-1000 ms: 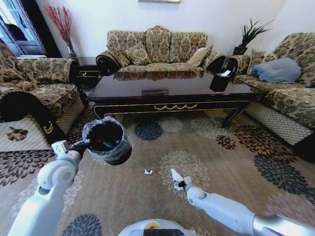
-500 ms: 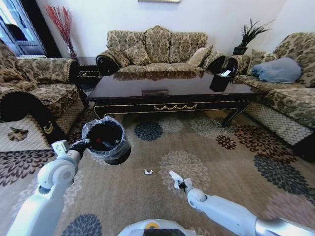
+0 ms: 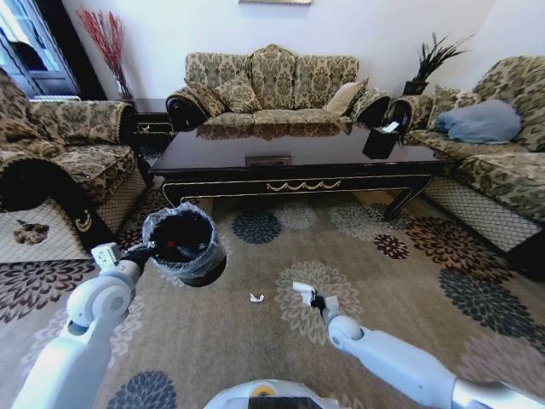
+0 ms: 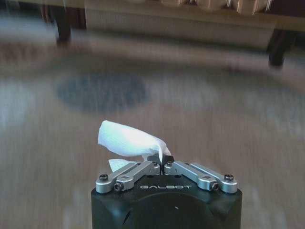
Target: Move to the front of the table and pick up the trash from the floor, then place it into the trash bin.
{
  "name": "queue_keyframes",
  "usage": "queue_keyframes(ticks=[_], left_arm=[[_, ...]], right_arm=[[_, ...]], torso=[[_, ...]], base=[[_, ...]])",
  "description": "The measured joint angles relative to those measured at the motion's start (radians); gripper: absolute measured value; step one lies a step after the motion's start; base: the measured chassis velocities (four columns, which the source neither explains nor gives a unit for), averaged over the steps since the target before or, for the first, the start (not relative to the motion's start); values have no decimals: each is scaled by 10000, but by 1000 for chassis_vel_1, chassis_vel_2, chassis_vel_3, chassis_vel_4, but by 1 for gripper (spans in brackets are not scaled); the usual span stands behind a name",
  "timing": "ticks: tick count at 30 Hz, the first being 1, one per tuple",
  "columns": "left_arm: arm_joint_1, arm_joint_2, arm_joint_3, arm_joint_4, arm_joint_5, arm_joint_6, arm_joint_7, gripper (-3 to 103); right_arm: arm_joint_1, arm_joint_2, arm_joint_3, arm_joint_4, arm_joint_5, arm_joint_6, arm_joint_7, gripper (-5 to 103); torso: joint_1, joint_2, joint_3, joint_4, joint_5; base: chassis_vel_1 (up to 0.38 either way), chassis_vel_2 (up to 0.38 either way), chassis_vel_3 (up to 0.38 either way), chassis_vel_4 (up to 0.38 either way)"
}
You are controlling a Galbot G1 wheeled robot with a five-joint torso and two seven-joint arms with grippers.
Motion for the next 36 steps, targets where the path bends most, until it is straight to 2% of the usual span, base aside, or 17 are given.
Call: queue_keyframes(ticks=[9, 13, 16, 19, 23, 25, 30, 32, 36], left_arm=[[108, -163, 345, 55, -193, 0, -103, 3], [23, -165, 459, 166, -326, 11, -153, 3], [-113, -217, 614, 372, -493, 35, -204, 3], [-159, -243, 674, 449, -525, 44, -215, 3], [-385, -357, 854, 633, -603, 95, -219, 3], [-528, -468, 961, 810, -640, 130, -214, 3], [-598, -597, 972, 977, -552, 147, -212, 3], [-690, -687, 970, 1098, -493, 150, -209, 3], [-812, -715, 910, 1295, -480, 150, -190, 3]], right_arm=[[1467, -219, 342, 884, -566, 866, -629, 0], [2210, -255, 168, 1127, -849, 1084, -1116, 0], [3044, -184, -241, 1323, -1240, 1505, -1892, 0], [3435, -122, -505, 1417, -1242, 1610, -2052, 0], [4501, 165, -1239, 1594, -1123, 1673, -2166, 0], [5145, 493, -1693, 1556, -1056, 1674, -2171, 0], [5815, 1001, -2248, 1282, -924, 1704, -2253, 0], [6191, 1406, -2707, 1038, -881, 1777, -2352, 0], [6429, 1922, -3181, 706, -913, 1845, -2404, 0]], torso=[[0, 0, 0, 0, -1], [0, 1, 0, 2, 0], [0, 0, 0, -3, 1], [0, 0, 1, -1, 0], [0, 0, 0, 3, 0], [1, 0, 0, -3, -4], [0, 1, 1, 3, -2], [1, 0, 1, 6, -2], [0, 0, 0, -2, -1]], base=[[0, 0, 0, 0], [0, 0, 0, 0], [0, 0, 0, 0], [0, 0, 0, 0], [0, 0, 0, 0], [0, 0, 0, 0], [0, 0, 0, 0], [0, 0, 0, 0], [0, 0, 0, 0]])
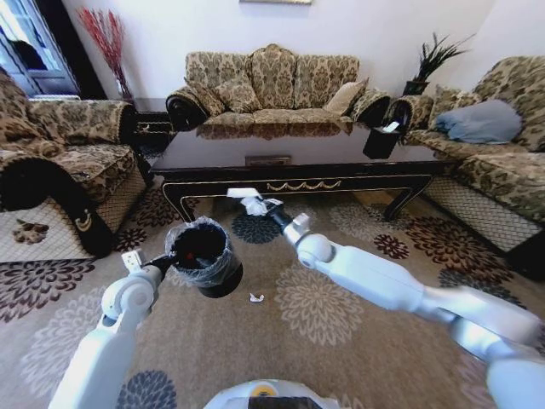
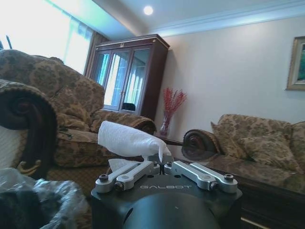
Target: Move to the front of the table and pick up the trash from the floor, then place it into the trash bin.
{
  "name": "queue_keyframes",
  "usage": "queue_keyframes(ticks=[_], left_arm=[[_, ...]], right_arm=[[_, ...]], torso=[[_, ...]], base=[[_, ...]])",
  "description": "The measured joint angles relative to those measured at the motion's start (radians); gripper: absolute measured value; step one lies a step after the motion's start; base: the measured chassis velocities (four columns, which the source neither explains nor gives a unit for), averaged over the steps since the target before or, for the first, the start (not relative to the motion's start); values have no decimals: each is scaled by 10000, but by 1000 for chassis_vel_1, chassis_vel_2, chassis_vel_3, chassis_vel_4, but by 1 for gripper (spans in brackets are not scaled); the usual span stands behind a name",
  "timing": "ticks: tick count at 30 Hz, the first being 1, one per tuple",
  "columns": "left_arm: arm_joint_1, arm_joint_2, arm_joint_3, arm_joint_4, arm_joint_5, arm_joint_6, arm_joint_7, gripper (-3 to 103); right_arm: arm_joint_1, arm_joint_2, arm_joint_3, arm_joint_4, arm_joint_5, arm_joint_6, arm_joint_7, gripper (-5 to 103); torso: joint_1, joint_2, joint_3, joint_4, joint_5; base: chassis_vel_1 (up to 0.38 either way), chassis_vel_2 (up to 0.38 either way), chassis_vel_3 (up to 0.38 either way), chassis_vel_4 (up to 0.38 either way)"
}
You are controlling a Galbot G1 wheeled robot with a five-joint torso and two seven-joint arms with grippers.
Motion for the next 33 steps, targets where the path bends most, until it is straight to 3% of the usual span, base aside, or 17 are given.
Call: queue_keyframes(ticks=[4, 8, 10, 11, 16, 20, 25, 28, 30, 31, 33], left_arm=[[-160, 34, -12, 176, 4, 0, 6, 3], [-341, 75, -12, 331, -1, -1, 18, 3], [-348, 69, -41, 338, -7, -4, 28, 3], [-348, 48, -76, 344, -3, -5, 32, 3], [-394, 18, -92, 396, 12, -5, 30, 3], [-404, 20, -130, 401, 9, -12, 32, 3], [-322, 107, -250, 291, -4, -21, 32, 3], [-214, 167, -338, 167, -20, -21, 32, 3], [-173, 183, -360, 130, -26, -21, 33, 3], [-117, 204, -390, 86, -29, -21, 33, 3], [-85, 217, -409, 60, -30, -21, 33, 3]], right_arm=[[78, 407, -263, -255, -95, 87, -14, 0], [149, 1247, -691, -708, -331, 313, -20, 0], [193, 1843, -885, -978, -410, 441, -16, 0], [243, 2478, -1068, -1228, -439, 548, -24, 0], [297, 3255, -1382, -1625, -459, 673, -15, 0], [283, 3486, -1561, -1757, -499, 692, 15, 0], [232, 3641, -1817, -1883, -567, 694, 86, -3], [227, 3625, -1881, -1929, -626, 692, 204, 13], [235, 3609, -1882, -1930, -629, 689, 223, 13], [256, 3589, -1881, -1930, -631, 688, 235, 24], [269, 3578, -1881, -1930, -634, 687, 238, 24]], torso=[[0, 0, 0, 3, -1], [1, 0, 0, -1, 0], [0, 0, 0, -2, -2], [0, 0, 0, 9, -1], [0, 0, 0, 6, -3], [0, 0, 0, -3, -2], [0, 0, -1, 4, -1], [0, 0, -1, 2, 0], [0, 0, 0, 1, 0], [0, 0, -1, 2, 0], [0, 0, -1, 2, 0]], base=[[0, 0, 0, 0], [0, 0, 0, 0], [0, 0, 0, 0], [0, 0, 0, 0], [0, 0, 0, 0], [0, 0, 0, 0], [0, 0, 0, 0], [0, 0, 0, 0], [0, 0, 0, 0], [0, 0, 0, 0], [0, 0, 0, 0]])
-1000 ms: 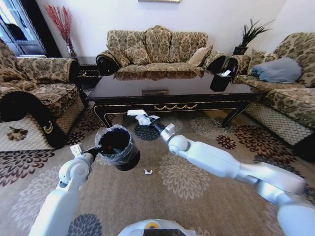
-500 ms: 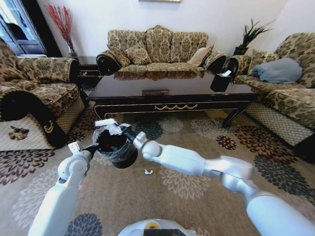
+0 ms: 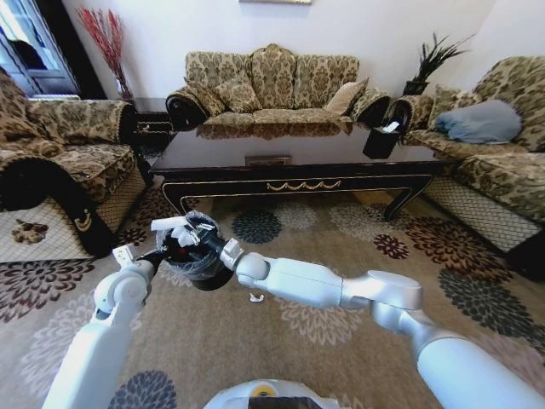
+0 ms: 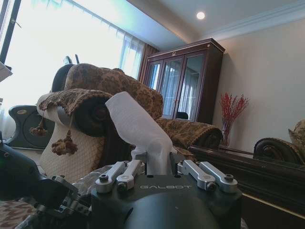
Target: Move to the front of the table and pick up the trash from the floor, then place it into the trash bin.
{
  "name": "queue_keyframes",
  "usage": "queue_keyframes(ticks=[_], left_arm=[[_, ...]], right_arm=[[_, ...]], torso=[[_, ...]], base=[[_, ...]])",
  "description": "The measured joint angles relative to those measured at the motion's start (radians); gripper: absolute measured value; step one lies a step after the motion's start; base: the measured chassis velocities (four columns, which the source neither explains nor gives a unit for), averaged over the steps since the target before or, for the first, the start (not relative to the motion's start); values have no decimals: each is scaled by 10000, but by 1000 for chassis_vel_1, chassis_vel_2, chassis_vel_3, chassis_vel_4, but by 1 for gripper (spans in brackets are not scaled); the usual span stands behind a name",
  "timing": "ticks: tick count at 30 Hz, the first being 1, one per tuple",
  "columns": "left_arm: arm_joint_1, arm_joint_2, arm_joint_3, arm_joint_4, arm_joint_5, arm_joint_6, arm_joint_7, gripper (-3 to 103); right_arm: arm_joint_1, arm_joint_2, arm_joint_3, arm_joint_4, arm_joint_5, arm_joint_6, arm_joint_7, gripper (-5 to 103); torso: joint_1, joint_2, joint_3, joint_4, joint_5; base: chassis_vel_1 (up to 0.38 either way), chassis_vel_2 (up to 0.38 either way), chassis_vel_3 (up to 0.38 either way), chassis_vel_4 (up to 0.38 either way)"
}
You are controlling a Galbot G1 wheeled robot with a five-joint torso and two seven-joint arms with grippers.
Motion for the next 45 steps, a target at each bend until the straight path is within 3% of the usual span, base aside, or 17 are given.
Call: queue_keyframes(ticks=[7, 9, 12, 14, 15, 20, 28, 34, 45], left_arm=[[127, 67, -155, -89, -23, 0, 0, 3], [132, 69, -161, -90, -23, 0, -1, 3], [137, 73, -175, -90, -24, 0, -1, 3], [135, 73, -175, -90, -23, 0, -1, 3], [120, 74, -175, -91, -25, 0, -2, 3], [67, 63, -139, -53, -22, 0, -4, 3], [54, 98, -126, -37, -19, -2, -6, 3], [93, 215, -206, -77, -69, -4, -19, 3], [143, 235, -251, -186, -107, -4, -44, 3]], right_arm=[[132, -78, 21, 56, 0, 7, 1, 56], [151, -94, 23, 65, 4, 8, 1, 56], [224, -221, 43, 150, 19, 15, -2, 73], [232, -254, 50, 166, 19, 18, -3, 73], [238, -342, 79, 213, 18, 25, -5, 83], [227, -740, 144, 384, -25, 87, -35, 97], [104, -1424, 412, 681, -61, 111, -47, 100], [-43, -2524, 713, 927, -186, 128, -142, 100], [-437, -3521, 995, 1244, -441, 135, -211, 100]], torso=[[0, 0, 0, 1, 1], [-1, 0, 0, 1, 1], [0, 0, 0, 1, 1], [0, 0, 0, 1, 1], [-1, -1, 0, 1, 1], [0, 0, 1, 0, 2], [0, 0, 0, 1, 3], [-1, 0, 0, -1, 4], [-1, 0, 0, 1, 3]], base=[[0, 0, 0, 0], [0, 0, 0, 0], [0, 0, 0, 0], [0, 0, 0, 0], [0, 0, 0, 0], [0, 0, 0, 0], [0, 0, 0, 0], [0, 0, 0, 0], [0, 0, 0, 0]])
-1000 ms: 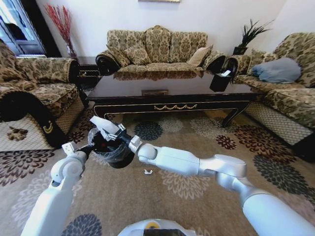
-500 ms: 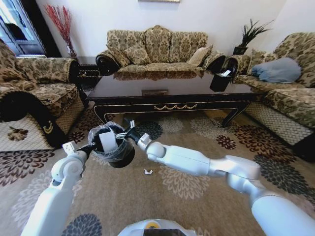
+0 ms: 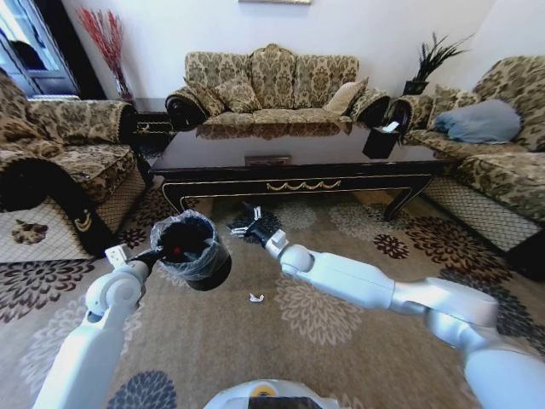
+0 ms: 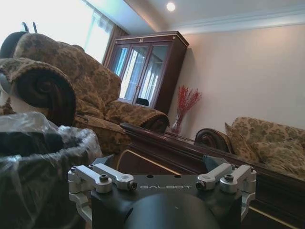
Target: Move to the front of the table and pick up the trash from the floor, then place it into the trash bin.
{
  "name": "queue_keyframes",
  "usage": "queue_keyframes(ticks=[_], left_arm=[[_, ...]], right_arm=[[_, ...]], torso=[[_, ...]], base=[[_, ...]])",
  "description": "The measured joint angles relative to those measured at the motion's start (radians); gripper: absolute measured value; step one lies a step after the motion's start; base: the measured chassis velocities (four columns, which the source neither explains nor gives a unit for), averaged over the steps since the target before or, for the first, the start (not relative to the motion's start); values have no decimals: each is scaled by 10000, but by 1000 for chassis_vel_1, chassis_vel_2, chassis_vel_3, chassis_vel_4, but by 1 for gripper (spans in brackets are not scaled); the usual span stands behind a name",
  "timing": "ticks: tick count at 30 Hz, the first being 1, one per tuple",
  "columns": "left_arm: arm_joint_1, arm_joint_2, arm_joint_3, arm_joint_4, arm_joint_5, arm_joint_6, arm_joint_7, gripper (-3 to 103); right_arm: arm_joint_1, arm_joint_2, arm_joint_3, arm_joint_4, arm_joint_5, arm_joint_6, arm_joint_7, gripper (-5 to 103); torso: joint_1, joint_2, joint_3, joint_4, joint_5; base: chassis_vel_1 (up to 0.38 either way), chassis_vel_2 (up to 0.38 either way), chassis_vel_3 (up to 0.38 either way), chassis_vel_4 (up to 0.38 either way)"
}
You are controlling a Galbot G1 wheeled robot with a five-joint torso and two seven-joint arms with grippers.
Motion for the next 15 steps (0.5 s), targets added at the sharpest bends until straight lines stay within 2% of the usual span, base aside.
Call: queue_keyframes(ticks=[4, 7, 8, 10, 12, 15], left_arm=[[116, 96, -248, -141, -11, 0, -11, 3], [215, 155, -424, -367, -15, 8, -24, 3], [234, 155, -465, -457, -29, 24, -46, 3], [247, 154, -490, -505, -46, 35, -61, 3], [344, 148, -587, -677, -126, 77, -119, 3], [418, 168, -642, -723, -134, 86, -126, 3]], right_arm=[[-264, -539, 146, 271, 621, -340, -469, 100], [-569, -1060, 188, 488, 1511, -975, -1371, 100], [-710, -1183, 215, 367, 1604, -1175, -1771, 100], [-773, -1220, 222, 274, 1619, -1266, -1939, 100], [-1026, -1224, 205, -215, 1640, -1581, -2625, 100], [-1141, -1152, 144, -537, 1511, -1613, -3231, 100]], torso=[[0, 1, 0, 1, 1], [-1, 0, -1, 0, 1], [-1, 1, -1, -2, 0], [-1, 0, -1, -3, -1], [-1, 1, -1, -3, 0], [-2, 1, -1, -3, -2]], base=[[0, 0, 0, 0], [0, 0, 0, 0], [0, 0, 0, 0], [0, 0, 0, 0], [0, 0, 0, 0], [0, 0, 0, 0]])
